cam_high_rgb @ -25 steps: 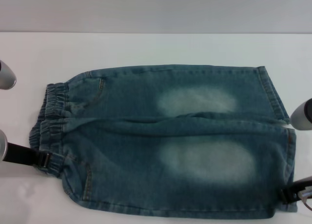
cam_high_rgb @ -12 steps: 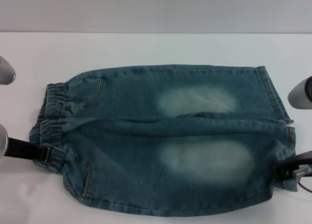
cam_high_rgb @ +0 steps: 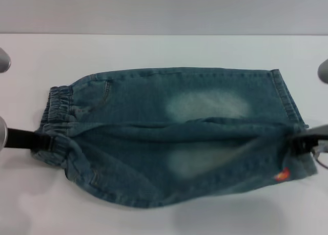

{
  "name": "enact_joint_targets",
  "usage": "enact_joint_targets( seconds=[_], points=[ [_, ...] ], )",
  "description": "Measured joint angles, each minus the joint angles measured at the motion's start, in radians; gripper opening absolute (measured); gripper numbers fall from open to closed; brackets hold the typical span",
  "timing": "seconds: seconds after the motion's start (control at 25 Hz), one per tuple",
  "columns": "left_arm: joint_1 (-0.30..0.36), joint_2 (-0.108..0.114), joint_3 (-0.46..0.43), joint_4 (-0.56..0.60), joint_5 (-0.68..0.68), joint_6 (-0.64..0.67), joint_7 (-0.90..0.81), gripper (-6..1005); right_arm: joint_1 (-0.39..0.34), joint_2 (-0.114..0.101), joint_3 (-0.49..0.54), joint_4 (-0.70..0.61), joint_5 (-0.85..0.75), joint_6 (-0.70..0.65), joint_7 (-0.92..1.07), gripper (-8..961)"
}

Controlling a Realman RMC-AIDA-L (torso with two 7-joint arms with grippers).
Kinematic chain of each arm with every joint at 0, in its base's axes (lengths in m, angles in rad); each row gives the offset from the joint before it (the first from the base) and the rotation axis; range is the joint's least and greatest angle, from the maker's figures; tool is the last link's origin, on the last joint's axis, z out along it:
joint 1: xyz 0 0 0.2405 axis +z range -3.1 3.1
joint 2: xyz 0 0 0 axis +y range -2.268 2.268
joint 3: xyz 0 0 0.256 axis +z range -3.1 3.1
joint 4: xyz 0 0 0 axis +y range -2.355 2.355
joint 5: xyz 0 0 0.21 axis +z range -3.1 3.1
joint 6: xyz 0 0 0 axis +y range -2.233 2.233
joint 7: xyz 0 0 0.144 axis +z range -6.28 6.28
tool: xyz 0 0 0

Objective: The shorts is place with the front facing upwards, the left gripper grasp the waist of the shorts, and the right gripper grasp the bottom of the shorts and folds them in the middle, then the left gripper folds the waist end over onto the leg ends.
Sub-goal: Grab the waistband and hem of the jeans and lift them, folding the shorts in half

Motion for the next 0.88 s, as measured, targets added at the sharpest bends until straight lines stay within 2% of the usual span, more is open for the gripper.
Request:
enact_joint_targets(
  seconds=[0.64,0.84,0.88],
  points=[
    [-0.01,0.0,-0.028,0.01,-0.009,0.188,0.002,29,-0.047,0.0,0.081,-0.01,-0.016,-0.301,-0.051,4],
    [-0.012,0.0,-0.029,0.015,-0.014,0.207,0.002,29,-0.054,0.0,0.108,-0.038,-0.016,-0.382,-0.075,3],
    [-0.017,0.0,-0.037,0.036,-0.028,0.276,0.002,29,-0.056,0.001,0.115,-0.043,-0.016,-0.398,-0.082,3]
  ],
)
